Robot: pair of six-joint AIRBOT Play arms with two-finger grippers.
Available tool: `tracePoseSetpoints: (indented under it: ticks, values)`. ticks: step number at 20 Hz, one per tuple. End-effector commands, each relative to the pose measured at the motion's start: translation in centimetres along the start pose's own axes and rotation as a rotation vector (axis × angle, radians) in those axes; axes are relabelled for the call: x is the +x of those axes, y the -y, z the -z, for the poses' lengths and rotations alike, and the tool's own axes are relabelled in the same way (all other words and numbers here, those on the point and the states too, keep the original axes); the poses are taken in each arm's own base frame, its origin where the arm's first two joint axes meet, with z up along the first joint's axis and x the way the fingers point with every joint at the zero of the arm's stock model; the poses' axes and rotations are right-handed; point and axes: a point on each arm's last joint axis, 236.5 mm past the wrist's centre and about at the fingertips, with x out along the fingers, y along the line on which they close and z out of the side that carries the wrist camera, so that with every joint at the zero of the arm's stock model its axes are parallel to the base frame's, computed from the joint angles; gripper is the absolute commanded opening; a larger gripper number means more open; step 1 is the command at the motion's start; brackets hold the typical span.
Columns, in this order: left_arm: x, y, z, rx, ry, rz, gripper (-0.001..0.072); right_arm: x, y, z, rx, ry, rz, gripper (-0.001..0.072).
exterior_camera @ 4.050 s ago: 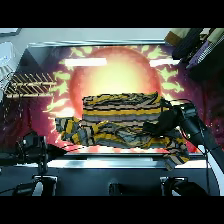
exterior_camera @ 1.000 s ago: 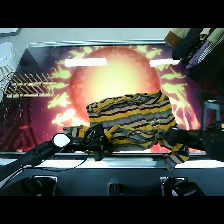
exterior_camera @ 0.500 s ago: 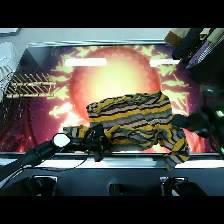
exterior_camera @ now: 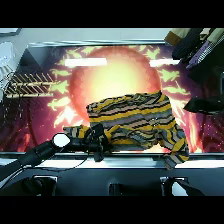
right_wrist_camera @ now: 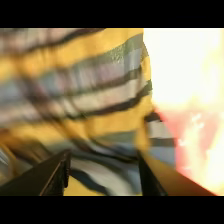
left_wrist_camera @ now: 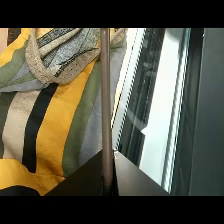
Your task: Fold the clothes and pants, and hang the long-sleeved shirts on hangers.
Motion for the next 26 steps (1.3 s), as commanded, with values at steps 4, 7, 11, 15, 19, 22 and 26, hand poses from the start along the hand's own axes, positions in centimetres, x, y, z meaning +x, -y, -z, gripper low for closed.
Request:
tracePoseSetpoints:
  ticks: [4, 7, 11, 15, 19, 22, 26]
  values:
    - [0.0, 0.7, 0.1, -0.034, -0.005, 0.028, 0.0020, 0.5, -1.0, 3.8, -0.610, -0.070, -0.167, 0.0551]
    - [0.0, 0.7, 0.1, -0.054, -0.005, 0.028, 0.0020, 3.5, -1.7, 8.0, -0.539, -0.197, -0.288, 0.0556]
    - [0.0, 0.6, 0.1, -0.055, -0.006, 0.027, 0.0020, 5.0, -4.1, 10.4, -0.637, -0.164, -0.390, 0.0557]
    - [0.0, 0.6, 0.1, -0.082, -0.006, 0.026, 0.0021, 7.7, -4.6, 15.0, -0.660, -0.238, -0.450, 0.0563]
    - [0.0, 0.6, 0.1, -0.097, -0.006, 0.027, 0.0020, 10.0, -1.0, 11.4, -0.693, -0.124, -0.231, 0.0469]
    - [0.0, 0.6, 0.1, -0.097, -0.006, 0.027, 0.0020, 10.2, -0.3, 10.6, -0.683, -0.105, -0.190, 0.0407]
    - [0.0, 0.6, 0.1, -0.108, -0.006, 0.027, 0.0020, 10.2, 0.3, 11.2, -0.730, -0.134, -0.177, 0.0433]
